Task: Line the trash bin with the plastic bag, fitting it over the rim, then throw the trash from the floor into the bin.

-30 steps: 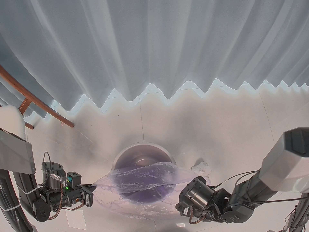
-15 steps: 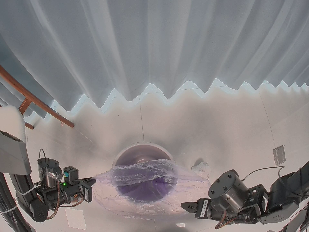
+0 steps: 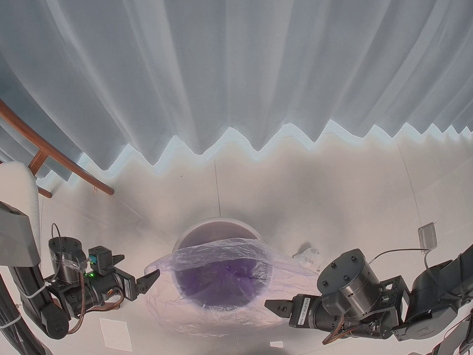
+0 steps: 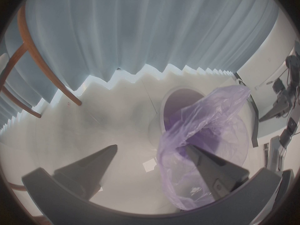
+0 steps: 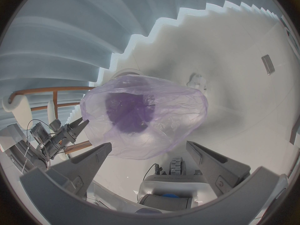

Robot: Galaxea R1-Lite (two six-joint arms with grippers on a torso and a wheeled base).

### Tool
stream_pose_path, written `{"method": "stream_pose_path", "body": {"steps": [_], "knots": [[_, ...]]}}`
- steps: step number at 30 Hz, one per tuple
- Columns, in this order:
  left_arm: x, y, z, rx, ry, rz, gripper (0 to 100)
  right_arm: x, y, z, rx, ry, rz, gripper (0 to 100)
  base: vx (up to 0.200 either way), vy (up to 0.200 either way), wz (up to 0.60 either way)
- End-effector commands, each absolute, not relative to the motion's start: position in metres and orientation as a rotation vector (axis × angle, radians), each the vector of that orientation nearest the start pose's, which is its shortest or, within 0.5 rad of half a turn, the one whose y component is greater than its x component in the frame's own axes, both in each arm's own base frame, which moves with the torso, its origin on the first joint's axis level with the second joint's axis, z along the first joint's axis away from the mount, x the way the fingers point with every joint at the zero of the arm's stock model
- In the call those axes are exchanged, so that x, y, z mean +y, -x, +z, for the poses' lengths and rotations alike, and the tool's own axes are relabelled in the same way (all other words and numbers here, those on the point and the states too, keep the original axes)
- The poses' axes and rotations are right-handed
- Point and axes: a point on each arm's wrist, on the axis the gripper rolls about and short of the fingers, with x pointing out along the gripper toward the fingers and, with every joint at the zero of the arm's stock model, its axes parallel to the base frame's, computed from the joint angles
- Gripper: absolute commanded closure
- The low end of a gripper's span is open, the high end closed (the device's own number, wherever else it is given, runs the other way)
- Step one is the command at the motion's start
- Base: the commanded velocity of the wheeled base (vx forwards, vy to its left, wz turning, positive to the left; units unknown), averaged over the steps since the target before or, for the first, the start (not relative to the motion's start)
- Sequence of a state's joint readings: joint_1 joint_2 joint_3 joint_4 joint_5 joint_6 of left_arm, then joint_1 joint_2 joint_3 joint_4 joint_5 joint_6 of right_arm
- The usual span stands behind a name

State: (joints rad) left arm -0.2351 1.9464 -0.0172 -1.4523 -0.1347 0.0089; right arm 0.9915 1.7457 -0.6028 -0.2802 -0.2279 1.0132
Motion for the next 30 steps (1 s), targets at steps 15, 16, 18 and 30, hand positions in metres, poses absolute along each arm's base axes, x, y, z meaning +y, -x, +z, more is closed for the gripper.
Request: {"method": "stream_pose_path", "body": {"steps": [15,16,18,30], "knots": [[-0.064,-0.192,0.075,0.284,0.002,-0.493,0,0.207,-0.163,0.104,0.718,-0.298,0.36,0,0.0,0.0,0.0],[-0.064,-0.192,0.075,0.285,0.003,-0.502,0,0.204,-0.166,0.102,0.699,-0.293,0.362,0,0.0,0.0,0.0],[-0.065,-0.192,0.075,0.284,0.002,-0.516,0,0.198,-0.171,0.099,0.658,-0.294,0.366,0,0.0,0.0,0.0],[-0.076,-0.189,0.07,0.308,-0.014,-0.573,0,0.186,-0.171,0.068,0.588,-0.196,0.446,0,0.0,0.0,0.0]]}}
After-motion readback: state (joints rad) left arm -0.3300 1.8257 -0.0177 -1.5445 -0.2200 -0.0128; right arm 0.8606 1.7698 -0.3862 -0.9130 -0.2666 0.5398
